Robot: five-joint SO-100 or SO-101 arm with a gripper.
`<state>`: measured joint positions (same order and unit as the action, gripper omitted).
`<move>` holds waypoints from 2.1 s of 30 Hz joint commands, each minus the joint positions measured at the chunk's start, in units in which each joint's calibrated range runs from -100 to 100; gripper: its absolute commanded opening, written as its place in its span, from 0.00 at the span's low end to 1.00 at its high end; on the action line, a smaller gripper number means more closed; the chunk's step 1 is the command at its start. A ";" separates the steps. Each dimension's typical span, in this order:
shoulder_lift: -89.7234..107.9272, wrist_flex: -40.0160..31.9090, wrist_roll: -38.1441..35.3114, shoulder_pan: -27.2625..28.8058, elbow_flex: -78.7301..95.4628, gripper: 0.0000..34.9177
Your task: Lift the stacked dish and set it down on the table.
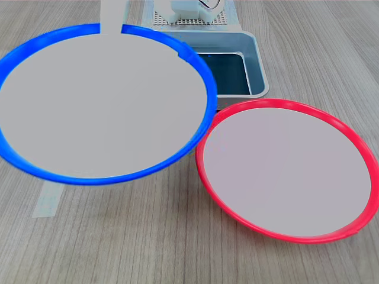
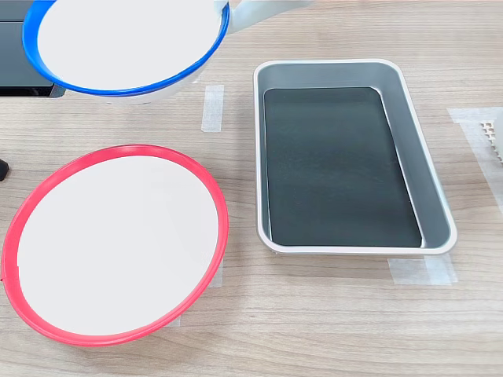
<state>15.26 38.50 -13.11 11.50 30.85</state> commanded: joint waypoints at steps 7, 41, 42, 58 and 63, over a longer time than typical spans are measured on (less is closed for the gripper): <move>-5.41 -2.80 -2.44 4.45 0.51 0.00; -10.78 -6.76 -4.74 3.60 2.97 0.21; -9.59 -5.77 -4.88 3.79 2.97 0.21; 41.84 -7.83 4.05 -7.41 33.37 0.00; 63.33 -12.70 9.38 -12.12 54.58 0.00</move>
<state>64.79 27.65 -6.57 1.59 74.41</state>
